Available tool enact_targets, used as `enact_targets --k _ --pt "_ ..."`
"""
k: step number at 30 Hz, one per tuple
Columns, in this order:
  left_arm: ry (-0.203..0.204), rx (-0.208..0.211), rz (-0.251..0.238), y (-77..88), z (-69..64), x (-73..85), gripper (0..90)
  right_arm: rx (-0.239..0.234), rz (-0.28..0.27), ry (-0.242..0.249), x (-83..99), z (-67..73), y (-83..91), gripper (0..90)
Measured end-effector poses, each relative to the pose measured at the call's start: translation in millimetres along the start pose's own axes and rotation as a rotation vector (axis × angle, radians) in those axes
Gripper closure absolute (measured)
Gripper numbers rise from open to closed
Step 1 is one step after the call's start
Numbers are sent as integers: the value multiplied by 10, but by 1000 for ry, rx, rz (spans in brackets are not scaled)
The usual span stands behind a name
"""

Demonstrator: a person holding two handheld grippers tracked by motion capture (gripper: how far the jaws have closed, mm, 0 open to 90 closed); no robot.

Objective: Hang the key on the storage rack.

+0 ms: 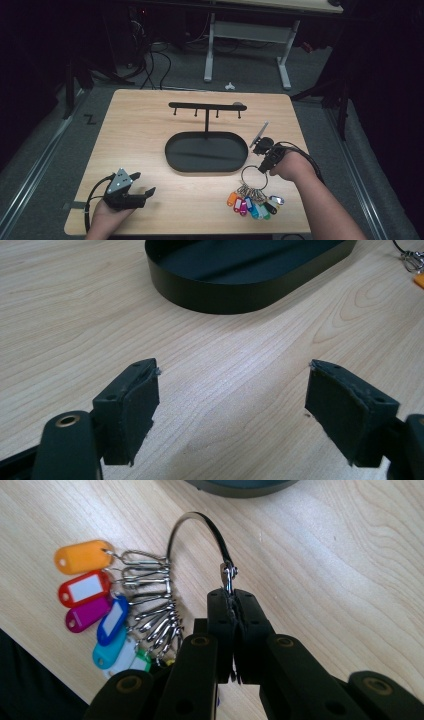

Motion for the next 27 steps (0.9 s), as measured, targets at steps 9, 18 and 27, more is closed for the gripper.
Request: enact_targets --k 9,18,27 --pt "0 5 7 0 -3 -1 220 5 -20 -12 16 -13 170 877" --pt "0 3 3 -9 -6 1 220 14 -41 -14 48 -39 357 877" --pt "-5 5 10 -13 -12 0 220 43 -66 -19 79 -69 630 878"
Point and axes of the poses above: each handheld gripper's, and its own axes: y roughly backward along the jaws, x roughly out of its underside, z roughly to its left, the point moved 1 cm from there along -y, roughly forward along the jaws, and after that the axes turned 6 degrees about x, right-handed, at the moved point
